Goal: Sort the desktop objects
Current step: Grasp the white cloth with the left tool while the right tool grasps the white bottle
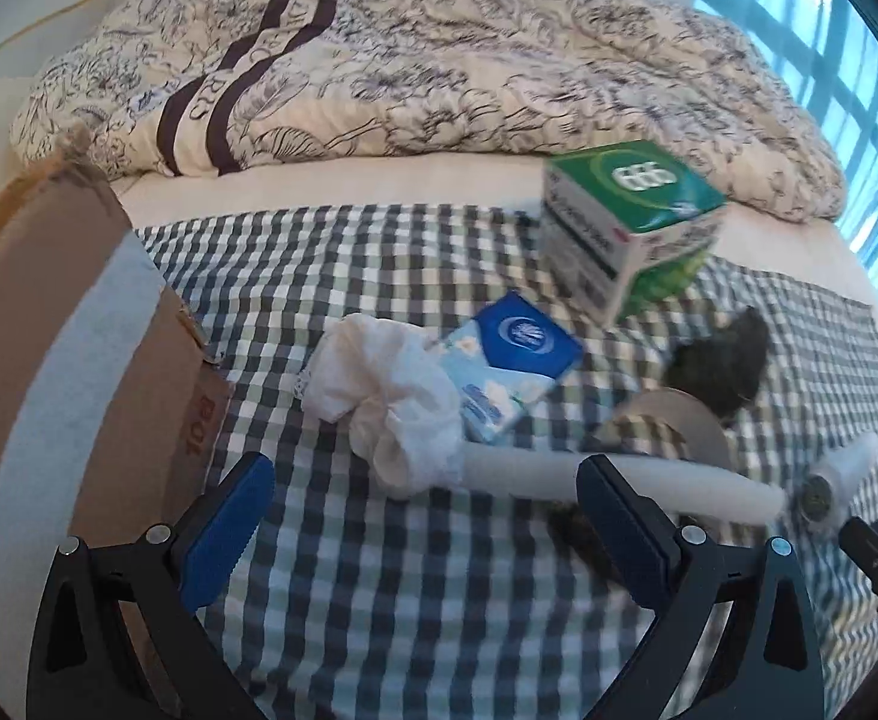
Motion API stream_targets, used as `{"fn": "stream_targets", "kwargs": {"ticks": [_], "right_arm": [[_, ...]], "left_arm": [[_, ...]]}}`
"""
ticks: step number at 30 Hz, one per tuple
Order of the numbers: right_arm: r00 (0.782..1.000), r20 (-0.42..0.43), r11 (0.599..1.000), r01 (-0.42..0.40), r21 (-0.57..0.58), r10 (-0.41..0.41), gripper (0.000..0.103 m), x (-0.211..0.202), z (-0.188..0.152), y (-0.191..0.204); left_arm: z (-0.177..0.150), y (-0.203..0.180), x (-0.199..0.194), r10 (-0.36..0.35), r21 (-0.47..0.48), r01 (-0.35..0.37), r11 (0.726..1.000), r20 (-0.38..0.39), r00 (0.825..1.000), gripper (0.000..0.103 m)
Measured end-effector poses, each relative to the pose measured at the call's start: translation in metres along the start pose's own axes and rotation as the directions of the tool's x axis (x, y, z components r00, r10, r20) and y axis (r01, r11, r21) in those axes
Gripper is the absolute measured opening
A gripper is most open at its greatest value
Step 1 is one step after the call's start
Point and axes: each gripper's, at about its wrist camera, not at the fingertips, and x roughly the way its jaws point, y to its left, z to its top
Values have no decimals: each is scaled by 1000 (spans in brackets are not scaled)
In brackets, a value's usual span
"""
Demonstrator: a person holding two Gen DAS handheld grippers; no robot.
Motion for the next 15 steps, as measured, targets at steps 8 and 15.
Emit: {"fn": "stream_targets", "kwargs": {"ticks": [8, 15], "right_arm": [[999, 3, 999, 51, 13, -51, 80, 23, 11, 3], [996, -4, 996, 87, 26, -87, 80, 42, 16, 1]], "left_arm": [[16, 9, 39, 50, -42, -50, 998, 3, 999, 103], [19, 11, 52, 28, -38, -27, 999, 30, 999, 103]]}}
